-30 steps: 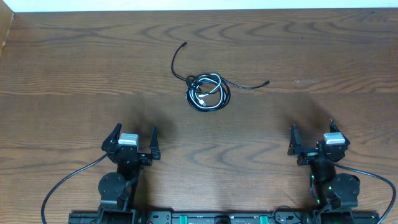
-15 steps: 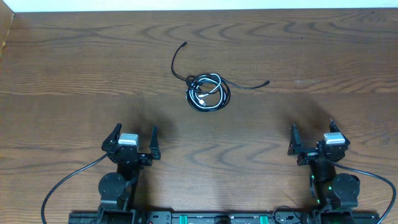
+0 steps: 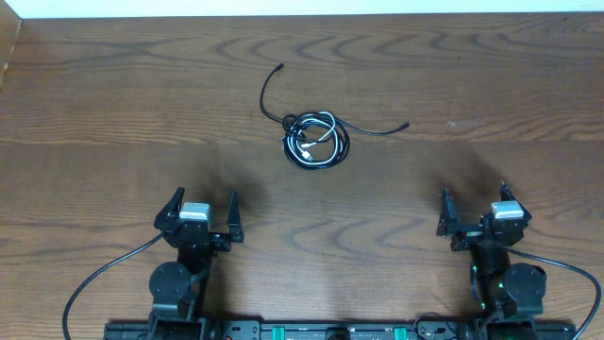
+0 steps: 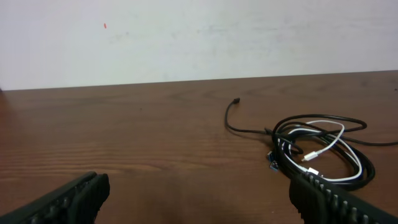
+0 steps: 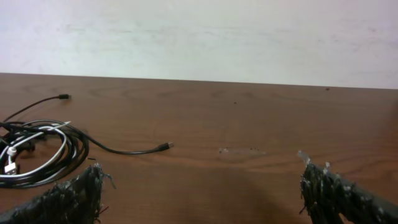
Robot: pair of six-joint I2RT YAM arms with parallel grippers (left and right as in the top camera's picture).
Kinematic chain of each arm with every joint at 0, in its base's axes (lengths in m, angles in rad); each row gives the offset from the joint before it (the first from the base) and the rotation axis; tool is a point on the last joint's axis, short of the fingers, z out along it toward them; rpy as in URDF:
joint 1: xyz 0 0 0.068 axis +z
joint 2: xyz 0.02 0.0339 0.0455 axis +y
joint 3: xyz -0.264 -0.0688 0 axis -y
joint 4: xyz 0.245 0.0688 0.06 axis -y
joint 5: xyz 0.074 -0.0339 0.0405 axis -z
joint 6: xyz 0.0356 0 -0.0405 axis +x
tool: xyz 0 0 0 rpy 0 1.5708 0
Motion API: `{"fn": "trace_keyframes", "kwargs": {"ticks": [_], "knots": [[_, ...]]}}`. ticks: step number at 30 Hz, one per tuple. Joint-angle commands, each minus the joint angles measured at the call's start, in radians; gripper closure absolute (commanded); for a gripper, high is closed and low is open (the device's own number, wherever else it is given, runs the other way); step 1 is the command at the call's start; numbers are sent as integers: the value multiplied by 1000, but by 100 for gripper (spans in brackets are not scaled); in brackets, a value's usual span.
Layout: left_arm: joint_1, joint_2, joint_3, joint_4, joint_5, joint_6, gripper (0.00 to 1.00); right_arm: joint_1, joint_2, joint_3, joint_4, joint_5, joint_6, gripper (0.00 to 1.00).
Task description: Untangle cables
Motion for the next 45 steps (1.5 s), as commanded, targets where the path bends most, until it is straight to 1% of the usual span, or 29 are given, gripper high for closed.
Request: {"fn": "trace_keyframes", "kwargs": {"ticks": [1, 21, 26, 29, 31, 34, 35, 41, 45], "knots": [[6, 0, -11, -43, 10, 14, 2, 5, -1, -1, -5, 5, -11, 1], [6, 0, -9, -29, 18, 13, 2, 5, -2, -1, -5, 5, -11, 1], [6, 0, 84, -71, 18, -20, 2, 5, -1, -1, -5, 5, -11, 1], [6, 17, 189, -153, 18, -60, 2, 5, -1, -1, -5, 5, -11, 1], [6, 50, 284, -249, 19, -90, 2, 5, -2, -1, -5, 5, -11, 1], [6, 133, 446, -403, 58, -99, 2, 5, -1, -1, -5, 5, -11, 1], [6, 190, 534, -474, 84, -99, 2, 5, -1, -1, -5, 5, -11, 1], [6, 488, 904, -737, 188, -99, 2, 5, -1, -1, -5, 5, -11, 1], [6, 704, 1130, -870, 266, -98, 2, 5, -1, -1, -5, 5, -11, 1]]}}
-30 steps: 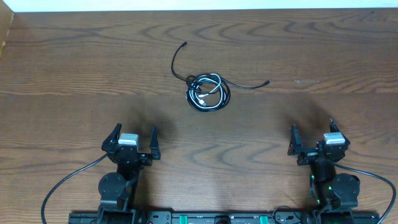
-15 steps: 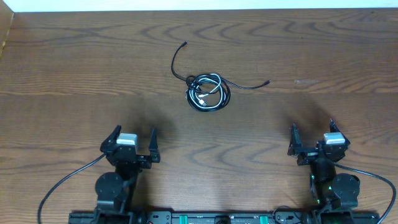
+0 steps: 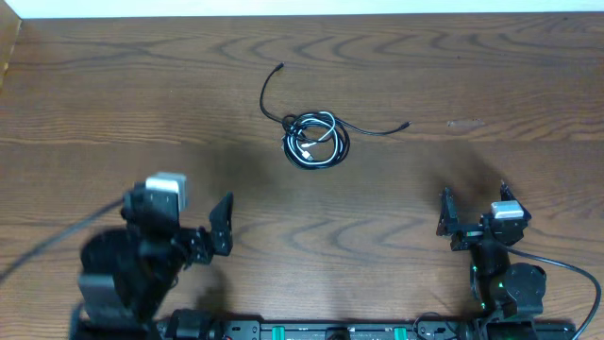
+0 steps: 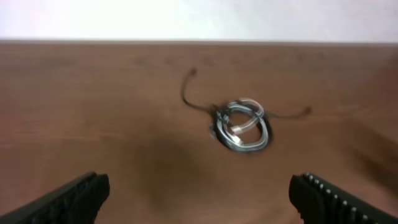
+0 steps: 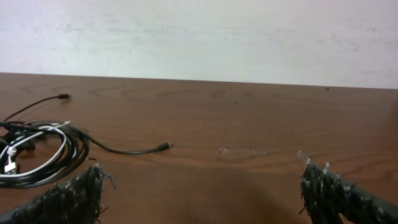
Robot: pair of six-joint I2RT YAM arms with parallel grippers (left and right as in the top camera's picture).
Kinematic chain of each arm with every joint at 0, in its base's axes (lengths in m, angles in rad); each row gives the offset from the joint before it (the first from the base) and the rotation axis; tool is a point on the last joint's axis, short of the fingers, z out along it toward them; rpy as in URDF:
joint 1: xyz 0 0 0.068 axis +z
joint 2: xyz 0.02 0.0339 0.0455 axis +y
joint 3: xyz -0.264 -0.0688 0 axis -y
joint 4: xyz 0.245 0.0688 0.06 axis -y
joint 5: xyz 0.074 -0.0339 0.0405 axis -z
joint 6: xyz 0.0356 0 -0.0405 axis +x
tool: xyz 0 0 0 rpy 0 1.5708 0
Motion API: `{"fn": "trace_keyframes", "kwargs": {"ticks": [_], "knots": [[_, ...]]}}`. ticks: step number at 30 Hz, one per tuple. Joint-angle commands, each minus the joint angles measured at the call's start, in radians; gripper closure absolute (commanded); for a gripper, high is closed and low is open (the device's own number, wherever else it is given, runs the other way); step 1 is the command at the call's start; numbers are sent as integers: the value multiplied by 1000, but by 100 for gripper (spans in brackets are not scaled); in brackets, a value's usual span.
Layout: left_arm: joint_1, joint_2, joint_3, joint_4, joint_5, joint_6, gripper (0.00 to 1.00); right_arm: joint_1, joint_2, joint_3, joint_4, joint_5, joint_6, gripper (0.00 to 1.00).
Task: Untangle cables
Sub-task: 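Move the left gripper forward over the black and white cable bundle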
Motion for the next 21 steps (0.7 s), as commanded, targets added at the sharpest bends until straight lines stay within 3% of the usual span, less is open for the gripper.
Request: {"fn": "trace_keyframes", "kwargs": {"ticks": [1, 5, 13, 14, 15, 16, 17, 21], "knots": [[6, 189, 191, -81, 104, -8, 2, 5, -2, -1, -4, 5, -11, 1], [6, 374, 336, -181, 108, -9, 2, 5, -2, -1, -4, 5, -11, 1], [6, 620, 346, -273, 276, -9, 2, 5, -2, -1, -4, 5, -11, 1], [6, 647, 346, -287, 277, -9, 10, 5, -2, -1, -4, 5, -11, 1], [5, 677, 346, -301, 277, -9, 44, 5, -2, -1, -4, 5, -11, 1], [5, 713, 346, -315, 277, -18, 86, 5, -2, -1, -4, 5, -11, 1], [5, 734, 346, -320, 277, -27, 92, 5, -2, -1, -4, 5, -11, 1], [5, 846, 346, -319, 277, -111, 92, 5, -2, -1, -4, 5, -11, 1]]}}
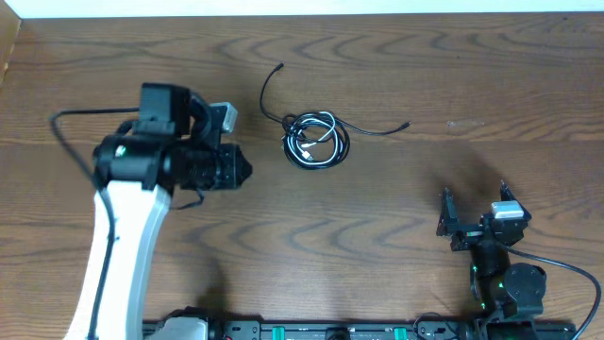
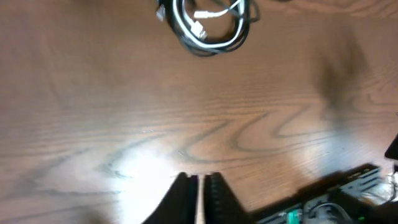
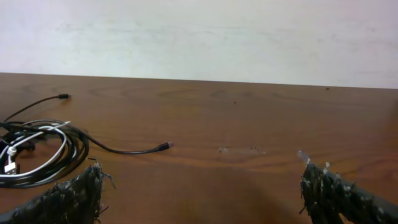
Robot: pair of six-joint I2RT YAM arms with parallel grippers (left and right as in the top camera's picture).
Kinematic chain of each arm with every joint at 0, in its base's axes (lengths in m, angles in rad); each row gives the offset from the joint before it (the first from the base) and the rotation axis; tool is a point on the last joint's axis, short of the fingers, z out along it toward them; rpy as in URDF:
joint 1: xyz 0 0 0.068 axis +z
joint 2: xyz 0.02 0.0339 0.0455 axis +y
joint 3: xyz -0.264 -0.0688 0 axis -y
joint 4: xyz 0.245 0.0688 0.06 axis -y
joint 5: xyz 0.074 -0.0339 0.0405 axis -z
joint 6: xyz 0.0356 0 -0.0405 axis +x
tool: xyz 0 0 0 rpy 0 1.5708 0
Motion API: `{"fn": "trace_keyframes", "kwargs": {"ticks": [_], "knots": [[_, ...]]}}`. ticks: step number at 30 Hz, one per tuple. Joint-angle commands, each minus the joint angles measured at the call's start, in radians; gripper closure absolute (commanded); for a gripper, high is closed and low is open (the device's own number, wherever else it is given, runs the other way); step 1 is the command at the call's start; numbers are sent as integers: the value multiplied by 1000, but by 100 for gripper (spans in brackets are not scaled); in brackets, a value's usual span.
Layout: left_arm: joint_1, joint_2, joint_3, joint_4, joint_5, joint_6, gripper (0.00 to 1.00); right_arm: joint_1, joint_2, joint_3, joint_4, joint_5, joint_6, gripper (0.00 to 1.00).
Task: Untangle cables
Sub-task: 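Move the left gripper forward over the black and white cable bundle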
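Observation:
A tangled bundle of black and white cables lies coiled on the wooden table. One black end trails to the far left, another to the right. My left gripper hangs just left of the bundle, shut on nothing. In the left wrist view its closed fingers point down at bare wood, with the coil at the top edge. My right gripper sits open near the front right, far from the cables.
The table's far edge meets a white wall. Its left edge shows at the far left corner. The arms' base rail runs along the front. A faint pale scuff marks the wood right of the cable end.
My left arm has moved from near its base out over the table to just left of the bundle. Its fingers, wide apart then, are now shut. The right arm and cables have not moved.
Both grippers first rested open at the front of the table, with the bundle untouched in the middle. Then the left arm stood raised and still open, looking down on the bundle. Now it is beside the bundle, shut on nothing.

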Motion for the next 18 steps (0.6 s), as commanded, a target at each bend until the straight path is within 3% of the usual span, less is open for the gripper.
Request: {"fn": "trace_keyframes", "kwargs": {"ticks": [1, 8, 10, 14, 16, 18], "knots": [[5, 82, 11, 2, 24, -73, 92, 5, -2, -1, -5, 5, -11, 1], [-17, 210, 11, 59, 24, -110, 92, 5, -2, -1, -5, 6, -11, 1], [-32, 237, 11, 93, 24, -142, 83, 5, -2, -1, -5, 5, -11, 1], [-71, 282, 11, 172, 24, -197, 37, 5, -2, -1, -5, 5, -11, 1], [-93, 303, 10, 203, 24, -220, 26, 5, -2, -1, -5, 5, -11, 1], [-120, 326, 10, 246, 24, -252, 24, 5, -2, -1, -5, 5, -11, 1]]}}
